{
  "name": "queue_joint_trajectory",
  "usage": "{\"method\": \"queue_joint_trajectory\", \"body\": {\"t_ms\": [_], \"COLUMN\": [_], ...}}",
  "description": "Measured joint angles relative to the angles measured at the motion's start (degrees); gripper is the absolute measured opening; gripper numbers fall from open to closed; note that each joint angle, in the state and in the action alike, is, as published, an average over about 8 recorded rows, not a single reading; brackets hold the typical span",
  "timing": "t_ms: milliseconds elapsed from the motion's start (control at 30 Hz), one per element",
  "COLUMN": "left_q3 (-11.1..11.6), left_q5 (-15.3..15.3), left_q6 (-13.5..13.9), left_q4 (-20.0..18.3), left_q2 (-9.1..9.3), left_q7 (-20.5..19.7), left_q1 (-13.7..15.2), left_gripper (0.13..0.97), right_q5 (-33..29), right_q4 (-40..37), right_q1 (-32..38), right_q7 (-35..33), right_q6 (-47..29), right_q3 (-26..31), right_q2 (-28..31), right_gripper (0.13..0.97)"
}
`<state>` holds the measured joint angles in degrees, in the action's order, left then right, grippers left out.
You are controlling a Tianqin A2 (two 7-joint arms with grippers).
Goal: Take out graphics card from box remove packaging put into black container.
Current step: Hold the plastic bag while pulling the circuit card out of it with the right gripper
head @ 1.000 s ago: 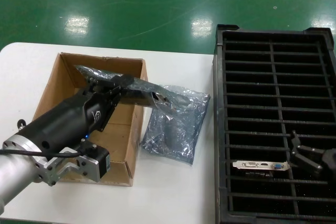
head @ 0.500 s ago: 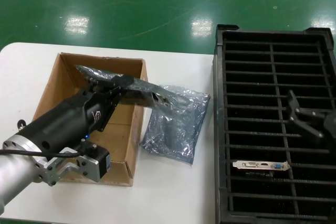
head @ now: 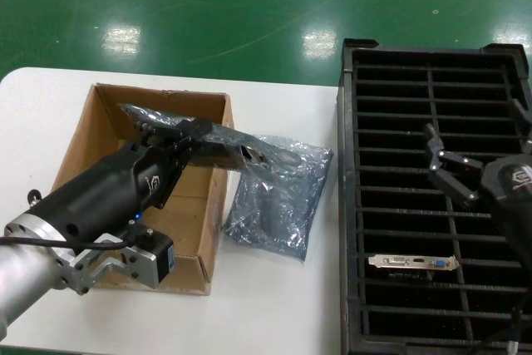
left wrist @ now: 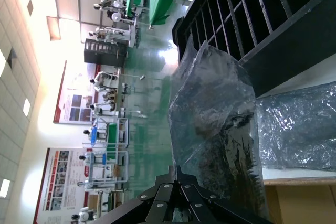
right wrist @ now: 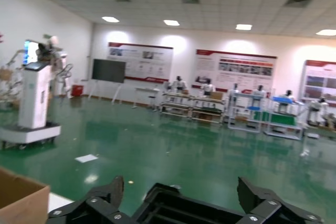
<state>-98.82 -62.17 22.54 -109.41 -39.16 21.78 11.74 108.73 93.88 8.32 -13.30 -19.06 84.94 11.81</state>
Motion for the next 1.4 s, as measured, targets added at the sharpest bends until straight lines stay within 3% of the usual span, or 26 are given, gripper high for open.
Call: {"method": "queue_joint_trajectory", "body": {"t_ms": [200,333,600,900,1200,1400], "left_q3": [0.00,0.00,0.00,0.00,0.00,0.00], "left_q5": [0.00,0.00,0.00,0.00,0.00,0.00], "left_q6": [0.00,0.00,0.00,0.00,0.00,0.00], "left_q4": [0.00,0.00,0.00,0.00,0.00,0.00], "left_q2": [0.00,0.00,0.00,0.00,0.00,0.00], "left_q7": [0.00,0.00,0.00,0.00,0.00,0.00], "left_q1": [0.00,0.00,0.00,0.00,0.00,0.00], "left_gripper": [0.140,0.140,0.140,0.140,0.140,0.140], "right_q5": [0.40,1.02,1.22,-0.15,-3.83,-5.81], "right_q4": [-0.18,0.43,1.79,0.79,-3.93,-6.05], "right_q1": [0.24,-0.17,-1.69,-1.80,3.54,7.81], "right_q7": [-1.97,-3.50,-5.43,-7.43,-4.79,-0.37], "right_q6": [-3.09,-5.61,-9.29,-11.91,-12.29,-12.51], "right_q3": [0.98,1.52,3.64,7.17,13.34,16.91], "right_q2": [1.06,1.66,3.40,5.47,7.04,8.42], "right_gripper": [0.678,0.678,0.461,0.286,0.177,0.151]}}
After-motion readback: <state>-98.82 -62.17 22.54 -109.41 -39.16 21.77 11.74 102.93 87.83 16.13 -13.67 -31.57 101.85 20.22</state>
